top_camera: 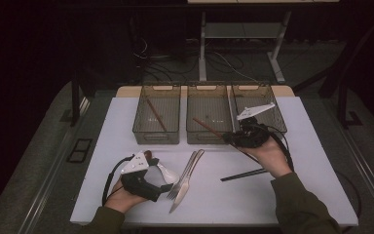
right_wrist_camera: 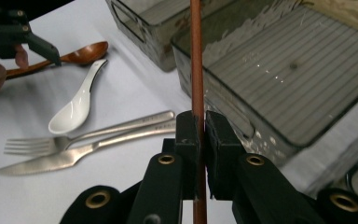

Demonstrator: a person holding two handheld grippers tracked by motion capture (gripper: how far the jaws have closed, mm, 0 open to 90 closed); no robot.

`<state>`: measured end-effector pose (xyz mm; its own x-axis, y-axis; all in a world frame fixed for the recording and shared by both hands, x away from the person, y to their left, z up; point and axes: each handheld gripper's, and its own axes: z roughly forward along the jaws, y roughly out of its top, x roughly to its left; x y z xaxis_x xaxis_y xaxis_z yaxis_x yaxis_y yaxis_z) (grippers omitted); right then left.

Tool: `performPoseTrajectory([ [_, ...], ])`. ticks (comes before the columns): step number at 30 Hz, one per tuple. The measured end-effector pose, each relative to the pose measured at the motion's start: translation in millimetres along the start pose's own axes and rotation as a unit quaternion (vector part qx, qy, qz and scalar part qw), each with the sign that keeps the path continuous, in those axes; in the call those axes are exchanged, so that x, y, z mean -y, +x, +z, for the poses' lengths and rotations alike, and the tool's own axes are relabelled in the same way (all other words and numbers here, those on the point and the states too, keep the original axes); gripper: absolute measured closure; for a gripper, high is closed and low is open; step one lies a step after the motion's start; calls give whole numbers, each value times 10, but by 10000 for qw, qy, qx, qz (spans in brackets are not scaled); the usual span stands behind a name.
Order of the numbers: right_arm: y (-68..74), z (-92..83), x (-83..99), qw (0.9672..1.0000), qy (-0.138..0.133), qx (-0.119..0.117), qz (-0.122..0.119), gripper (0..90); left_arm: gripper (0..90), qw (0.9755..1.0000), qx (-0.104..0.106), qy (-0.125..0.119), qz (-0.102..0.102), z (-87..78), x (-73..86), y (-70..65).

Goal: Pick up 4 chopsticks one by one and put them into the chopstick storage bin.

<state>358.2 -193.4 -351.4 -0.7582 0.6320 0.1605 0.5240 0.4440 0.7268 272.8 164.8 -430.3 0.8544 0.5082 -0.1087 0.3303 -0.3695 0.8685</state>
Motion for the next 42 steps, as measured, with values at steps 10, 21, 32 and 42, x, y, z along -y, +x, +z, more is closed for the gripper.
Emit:
performPoseTrajectory([
  [10,9,135,-249,10000,-17,-2,56,840,0,10000,18,-30,-10,-4,-3,-7],
  [21,15,326,-442,9999,-5,22,159,840,0,10000,25,-34,-16,-5,-5,-13],
  [32,51,547,-675,9998,96,85,165,840,0,10000,24,-60,-5,-8,-9,-21],
  [42,93,810,-916,9995,221,186,160,840,0,10000,30,-92,-15,-17,-11,-25],
])
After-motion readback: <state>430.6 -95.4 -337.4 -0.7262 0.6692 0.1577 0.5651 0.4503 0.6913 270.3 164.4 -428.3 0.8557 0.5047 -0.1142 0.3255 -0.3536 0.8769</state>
